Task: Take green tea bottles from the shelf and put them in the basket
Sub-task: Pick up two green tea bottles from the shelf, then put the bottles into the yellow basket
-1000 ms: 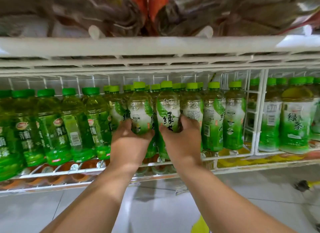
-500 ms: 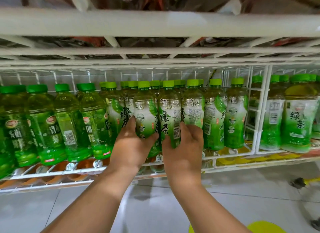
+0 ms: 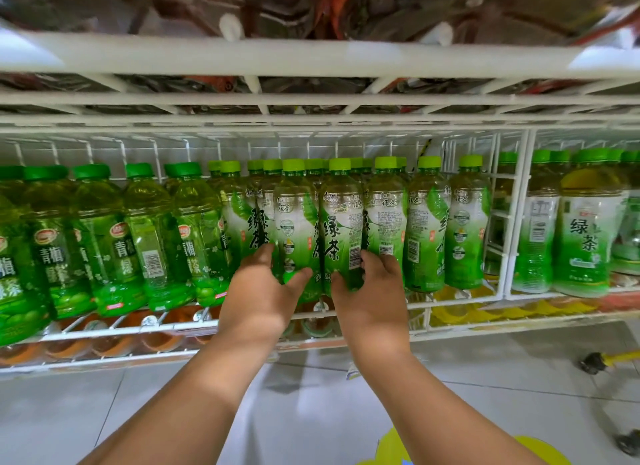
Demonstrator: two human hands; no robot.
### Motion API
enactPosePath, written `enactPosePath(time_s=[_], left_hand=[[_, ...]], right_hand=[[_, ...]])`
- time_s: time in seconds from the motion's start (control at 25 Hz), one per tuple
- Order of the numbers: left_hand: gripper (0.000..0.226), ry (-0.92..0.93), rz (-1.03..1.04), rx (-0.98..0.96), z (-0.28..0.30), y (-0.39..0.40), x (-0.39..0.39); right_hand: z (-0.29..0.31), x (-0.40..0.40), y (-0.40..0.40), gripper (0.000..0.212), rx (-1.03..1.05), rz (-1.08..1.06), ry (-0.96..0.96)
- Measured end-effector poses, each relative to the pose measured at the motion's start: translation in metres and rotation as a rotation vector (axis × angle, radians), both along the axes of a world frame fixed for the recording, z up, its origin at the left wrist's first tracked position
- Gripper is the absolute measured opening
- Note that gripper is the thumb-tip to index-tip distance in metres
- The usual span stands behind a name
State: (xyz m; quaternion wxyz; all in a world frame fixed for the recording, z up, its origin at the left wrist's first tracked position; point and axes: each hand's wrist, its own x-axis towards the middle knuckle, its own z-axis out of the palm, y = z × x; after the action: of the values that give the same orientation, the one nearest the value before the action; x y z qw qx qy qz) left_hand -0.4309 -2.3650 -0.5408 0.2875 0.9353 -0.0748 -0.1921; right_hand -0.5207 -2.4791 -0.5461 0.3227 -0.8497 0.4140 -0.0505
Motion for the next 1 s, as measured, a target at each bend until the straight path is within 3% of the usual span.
enactPosePath(time_s=[0.16,0.4,0.68,1.0], left_hand=[[0.079,-0.239,-0.195,0.263,0.02,0.021,-0.003],[0.077,-0.506,-0.37,0.452,0.04,0.054,-0.001],[0.075,-0.566,-0.396,0.442,0.102,0.121,-0.06],[0.076,-0.564,-0.429,0.47,0.257,0.177,-0.13]], right_hand=[[0.019,-0.011,-0.004,0.057,-0.176,0.211,0.079],[0.056,-0.026,-0.01,0.076,-0.27,0.469,0.194],[0.13,-0.072,0.014,0.077,-0.393,0.618,0.408],[0.263,-0.171,0.082,0.087,-0.359,0.484,0.354]])
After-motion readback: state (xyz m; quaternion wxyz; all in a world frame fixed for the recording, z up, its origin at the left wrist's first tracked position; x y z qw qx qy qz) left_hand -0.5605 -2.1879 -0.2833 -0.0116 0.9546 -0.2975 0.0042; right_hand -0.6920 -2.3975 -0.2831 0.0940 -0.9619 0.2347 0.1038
